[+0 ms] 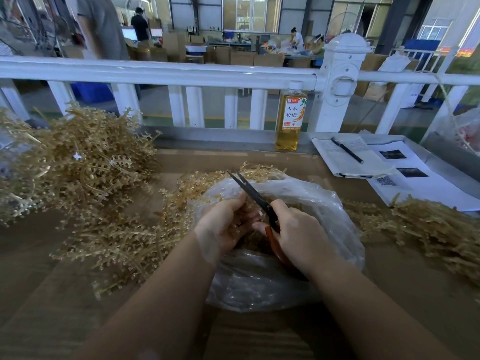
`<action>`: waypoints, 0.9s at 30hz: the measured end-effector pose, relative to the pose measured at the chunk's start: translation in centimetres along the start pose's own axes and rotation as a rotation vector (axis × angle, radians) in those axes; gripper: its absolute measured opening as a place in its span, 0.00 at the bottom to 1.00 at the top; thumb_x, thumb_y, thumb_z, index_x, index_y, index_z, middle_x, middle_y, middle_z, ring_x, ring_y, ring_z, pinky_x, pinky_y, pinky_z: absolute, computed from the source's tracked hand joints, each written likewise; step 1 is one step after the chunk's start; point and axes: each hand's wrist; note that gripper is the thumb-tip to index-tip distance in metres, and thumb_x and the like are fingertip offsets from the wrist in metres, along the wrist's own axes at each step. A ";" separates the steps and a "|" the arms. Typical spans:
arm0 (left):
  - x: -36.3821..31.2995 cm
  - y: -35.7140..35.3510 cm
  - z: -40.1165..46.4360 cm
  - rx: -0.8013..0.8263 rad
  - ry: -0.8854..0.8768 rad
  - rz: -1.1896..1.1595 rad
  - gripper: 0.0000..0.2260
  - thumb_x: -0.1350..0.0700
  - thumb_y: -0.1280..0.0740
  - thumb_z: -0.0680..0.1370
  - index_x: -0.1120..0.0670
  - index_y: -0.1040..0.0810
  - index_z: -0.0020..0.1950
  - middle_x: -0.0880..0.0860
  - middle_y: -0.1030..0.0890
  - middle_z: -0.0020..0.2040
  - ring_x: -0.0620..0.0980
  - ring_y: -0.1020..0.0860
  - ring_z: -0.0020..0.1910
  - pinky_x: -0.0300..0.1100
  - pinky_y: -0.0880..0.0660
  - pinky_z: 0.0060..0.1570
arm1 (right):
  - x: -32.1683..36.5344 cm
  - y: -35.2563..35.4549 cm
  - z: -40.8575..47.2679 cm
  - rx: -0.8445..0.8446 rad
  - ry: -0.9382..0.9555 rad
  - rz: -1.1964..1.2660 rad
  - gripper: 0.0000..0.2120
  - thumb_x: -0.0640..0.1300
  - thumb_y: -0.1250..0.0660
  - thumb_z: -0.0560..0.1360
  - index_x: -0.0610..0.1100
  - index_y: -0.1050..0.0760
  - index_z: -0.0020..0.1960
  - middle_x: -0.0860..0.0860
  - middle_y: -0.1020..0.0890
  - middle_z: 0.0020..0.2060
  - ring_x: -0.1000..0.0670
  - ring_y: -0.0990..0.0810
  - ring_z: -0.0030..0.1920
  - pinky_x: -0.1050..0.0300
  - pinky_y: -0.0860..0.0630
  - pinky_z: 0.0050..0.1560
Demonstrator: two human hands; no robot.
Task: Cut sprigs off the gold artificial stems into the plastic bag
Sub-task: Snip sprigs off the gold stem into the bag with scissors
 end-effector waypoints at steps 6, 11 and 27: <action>0.1 -0.2 -0.1 -0.002 -0.006 0.008 0.10 0.58 0.39 0.81 0.60 0.22 0.44 0.52 0.23 0.29 0.48 0.25 0.32 0.37 0.23 0.28 | -0.2 0.2 -0.1 -0.001 -0.001 -0.010 0.21 0.63 0.42 0.77 0.47 0.31 0.58 0.50 0.20 0.42 0.50 0.21 0.42 0.56 0.24 0.46; 0.1 -0.2 0.0 -0.016 -0.023 0.005 0.11 0.58 0.38 0.80 0.61 0.22 0.41 0.51 0.22 0.25 0.46 0.22 0.24 0.36 0.24 0.25 | -0.2 0.3 -0.1 -0.006 -0.009 -0.014 0.20 0.63 0.42 0.77 0.47 0.31 0.56 0.49 0.20 0.41 0.48 0.21 0.42 0.55 0.25 0.45; 0.6 -0.2 0.5 -0.084 -0.060 -0.054 0.09 0.56 0.33 0.77 0.60 0.20 0.41 0.54 0.21 0.30 0.47 0.22 0.24 0.37 0.24 0.26 | -0.3 0.4 -0.1 -0.011 -0.011 0.010 0.18 0.63 0.40 0.77 0.48 0.31 0.52 0.53 0.23 0.36 0.51 0.25 0.37 0.58 0.31 0.39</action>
Point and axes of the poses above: each hand's wrist, its own z-axis towards the middle knuckle, its own y-axis out of the back of the hand, x = y × z
